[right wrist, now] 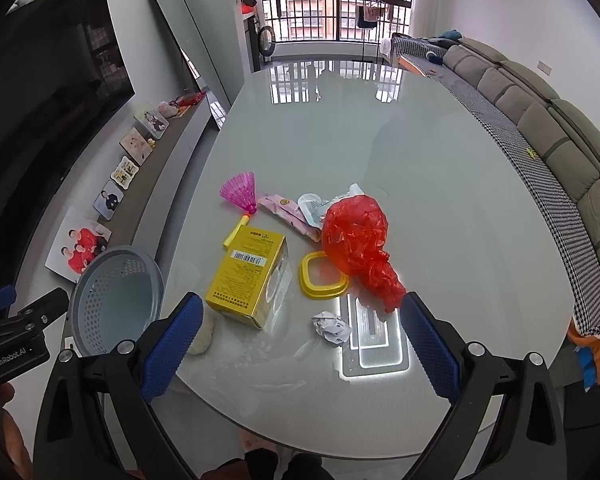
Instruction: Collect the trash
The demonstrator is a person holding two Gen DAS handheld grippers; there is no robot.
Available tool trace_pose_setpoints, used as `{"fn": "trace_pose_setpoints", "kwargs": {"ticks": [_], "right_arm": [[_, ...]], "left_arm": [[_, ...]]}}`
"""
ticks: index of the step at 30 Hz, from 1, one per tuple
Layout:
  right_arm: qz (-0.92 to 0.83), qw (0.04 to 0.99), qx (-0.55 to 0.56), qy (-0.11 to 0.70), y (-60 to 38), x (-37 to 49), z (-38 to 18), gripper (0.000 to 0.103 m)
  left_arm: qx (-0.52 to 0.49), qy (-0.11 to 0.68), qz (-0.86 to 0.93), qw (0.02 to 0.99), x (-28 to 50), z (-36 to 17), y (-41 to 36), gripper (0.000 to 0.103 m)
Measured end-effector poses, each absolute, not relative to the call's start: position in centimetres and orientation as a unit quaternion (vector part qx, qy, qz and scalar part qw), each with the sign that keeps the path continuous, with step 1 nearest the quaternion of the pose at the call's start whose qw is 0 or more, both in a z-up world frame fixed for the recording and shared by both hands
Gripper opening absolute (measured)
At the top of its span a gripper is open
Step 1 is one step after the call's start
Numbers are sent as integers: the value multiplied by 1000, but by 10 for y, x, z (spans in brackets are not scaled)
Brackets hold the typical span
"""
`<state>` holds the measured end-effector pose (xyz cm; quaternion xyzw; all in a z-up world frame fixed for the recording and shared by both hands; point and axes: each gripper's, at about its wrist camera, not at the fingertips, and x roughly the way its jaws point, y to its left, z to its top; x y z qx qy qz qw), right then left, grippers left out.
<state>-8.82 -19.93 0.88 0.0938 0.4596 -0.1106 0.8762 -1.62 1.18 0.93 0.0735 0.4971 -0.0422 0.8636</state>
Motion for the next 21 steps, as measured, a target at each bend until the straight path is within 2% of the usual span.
{"fn": "trace_pose_setpoints", "kwargs": {"ticks": [21], "right_arm": [[-109,882,94,448,-200,-96,14,94]], "left_arm": [[68,489,-38,869,-23,15,16,97]]}}
